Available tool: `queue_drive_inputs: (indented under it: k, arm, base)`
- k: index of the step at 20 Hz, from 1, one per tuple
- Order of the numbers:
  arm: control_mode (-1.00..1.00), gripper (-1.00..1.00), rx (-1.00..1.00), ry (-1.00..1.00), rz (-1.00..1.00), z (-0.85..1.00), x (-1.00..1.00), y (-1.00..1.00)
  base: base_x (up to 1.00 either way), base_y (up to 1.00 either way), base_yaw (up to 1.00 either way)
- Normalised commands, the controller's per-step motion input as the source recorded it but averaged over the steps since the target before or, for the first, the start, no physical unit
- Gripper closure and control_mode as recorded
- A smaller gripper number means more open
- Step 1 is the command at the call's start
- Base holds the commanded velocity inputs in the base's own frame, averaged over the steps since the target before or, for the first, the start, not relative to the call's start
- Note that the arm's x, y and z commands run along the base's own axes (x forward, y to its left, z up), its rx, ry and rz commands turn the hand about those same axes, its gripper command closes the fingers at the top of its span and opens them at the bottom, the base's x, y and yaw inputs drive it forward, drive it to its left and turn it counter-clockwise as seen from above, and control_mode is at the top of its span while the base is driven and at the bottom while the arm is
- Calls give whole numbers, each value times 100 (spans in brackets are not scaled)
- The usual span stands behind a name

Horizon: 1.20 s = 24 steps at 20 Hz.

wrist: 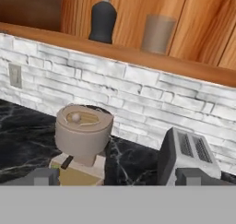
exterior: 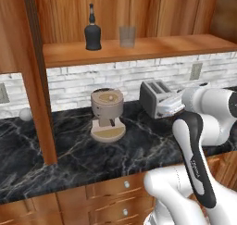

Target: There is a bowl on the dining counter. Grab a lemon wedge from the fridge and place it in the bowl. Then get the liquor bottle and glass cup from the cabinet and place them next to the bowl.

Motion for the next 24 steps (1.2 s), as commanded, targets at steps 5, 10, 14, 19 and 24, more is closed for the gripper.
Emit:
queue_drive_inputs:
  k: [5,10,14,19,24]
  arm:
    - [100,-100,0,0,0,0,0,0]
    - [-100,-100,0,-5,2,5,9,1]
    - [-100,-100,1,-20,4,57,24,10]
    - [-100,-100,1,-1,0,71,18,38]
    - [-100,-100,1,0,-12,34,3,72]
  base:
    - [92,-1,3]
    - [57,0,8]
    - [0,0,0]
    - [0,0,0]
    - [0,0,0]
